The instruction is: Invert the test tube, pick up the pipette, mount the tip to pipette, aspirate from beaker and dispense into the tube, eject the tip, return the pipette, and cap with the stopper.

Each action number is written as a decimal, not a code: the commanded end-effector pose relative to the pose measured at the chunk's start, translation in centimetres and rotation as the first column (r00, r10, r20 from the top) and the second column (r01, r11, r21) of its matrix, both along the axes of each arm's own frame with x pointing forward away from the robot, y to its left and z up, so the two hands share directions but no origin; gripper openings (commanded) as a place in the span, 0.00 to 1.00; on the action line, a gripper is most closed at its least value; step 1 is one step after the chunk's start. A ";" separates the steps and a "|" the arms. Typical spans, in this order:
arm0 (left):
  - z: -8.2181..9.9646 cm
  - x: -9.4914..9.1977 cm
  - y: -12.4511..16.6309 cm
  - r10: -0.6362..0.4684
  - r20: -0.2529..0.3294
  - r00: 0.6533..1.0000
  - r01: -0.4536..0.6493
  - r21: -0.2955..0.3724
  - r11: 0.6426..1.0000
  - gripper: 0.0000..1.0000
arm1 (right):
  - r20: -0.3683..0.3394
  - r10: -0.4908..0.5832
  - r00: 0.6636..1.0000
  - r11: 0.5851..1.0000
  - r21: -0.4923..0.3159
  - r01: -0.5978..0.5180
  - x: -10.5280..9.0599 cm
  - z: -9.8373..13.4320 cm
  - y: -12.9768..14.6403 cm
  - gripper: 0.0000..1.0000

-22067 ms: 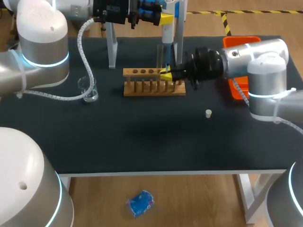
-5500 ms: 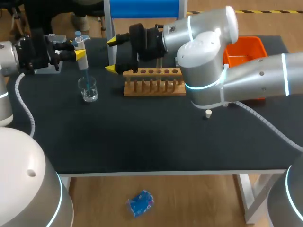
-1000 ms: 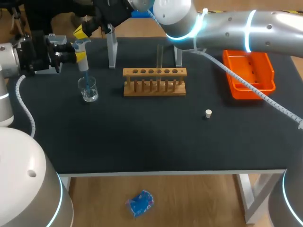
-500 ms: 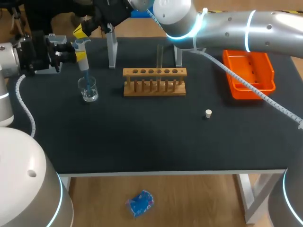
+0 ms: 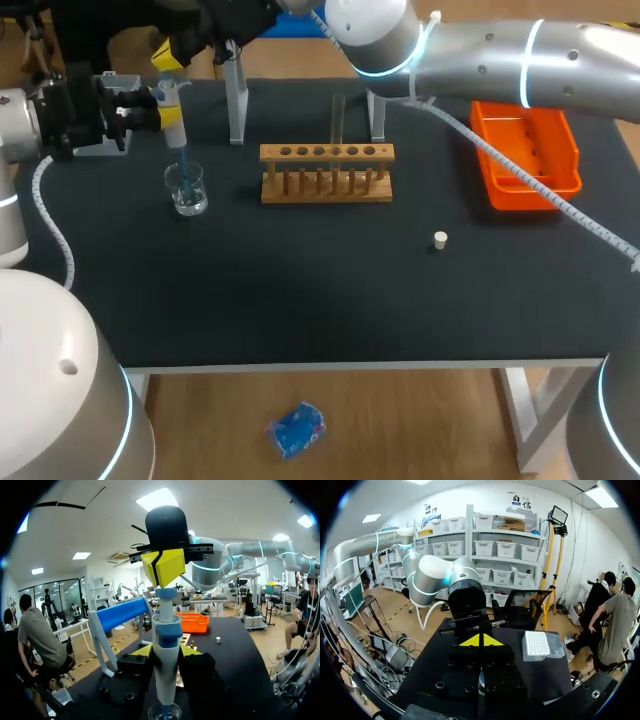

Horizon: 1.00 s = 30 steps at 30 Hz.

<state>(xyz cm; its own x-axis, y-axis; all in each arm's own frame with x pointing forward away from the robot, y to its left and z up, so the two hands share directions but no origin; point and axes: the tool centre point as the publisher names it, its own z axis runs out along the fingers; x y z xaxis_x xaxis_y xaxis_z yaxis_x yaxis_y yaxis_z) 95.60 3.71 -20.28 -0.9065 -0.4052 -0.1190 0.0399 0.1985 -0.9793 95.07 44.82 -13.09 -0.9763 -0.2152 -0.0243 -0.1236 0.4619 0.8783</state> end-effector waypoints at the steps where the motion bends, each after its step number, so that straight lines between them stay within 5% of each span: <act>1: 0.1 0.0 0.0 -0.001 -0.001 1.000 0.001 0.001 1.000 0.00 | 0.009 0.000 1.000 1.000 0.000 0.000 -0.1 0.7 -0.3 0.00; 18: 0.1 0.0 0.0 -0.001 -0.001 1.000 0.001 0.001 1.000 0.00 | 0.050 -0.069 0.996 0.997 0.051 0.066 0.5 2.0 -2.7 0.00; 19: 0.1 0.0 0.0 -0.001 -0.001 1.000 0.001 0.001 1.000 0.00 | 0.054 -0.081 0.995 0.996 0.053 0.078 0.5 1.9 -3.0 0.25; 20: 0.1 0.0 0.0 -0.001 -0.001 1.000 0.001 0.001 1.000 0.00 | 0.054 -0.093 0.994 0.994 0.055 0.091 0.7 1.9 -3.5 1.00; 30: 0.1 0.0 0.0 -0.001 -0.001 1.000 0.001 0.001 1.000 0.00 | 0.091 -0.192 0.977 0.974 0.144 0.178 1.0 1.7 -8.1 1.00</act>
<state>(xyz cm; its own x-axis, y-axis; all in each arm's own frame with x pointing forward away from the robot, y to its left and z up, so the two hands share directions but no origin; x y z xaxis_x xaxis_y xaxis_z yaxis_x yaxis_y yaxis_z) 95.61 3.70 -20.20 -0.9066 -0.4049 -0.1190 0.0397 0.1988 -0.9792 97.32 38.88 -11.02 -0.9906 -0.0593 -0.1234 -0.1368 0.3973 0.9074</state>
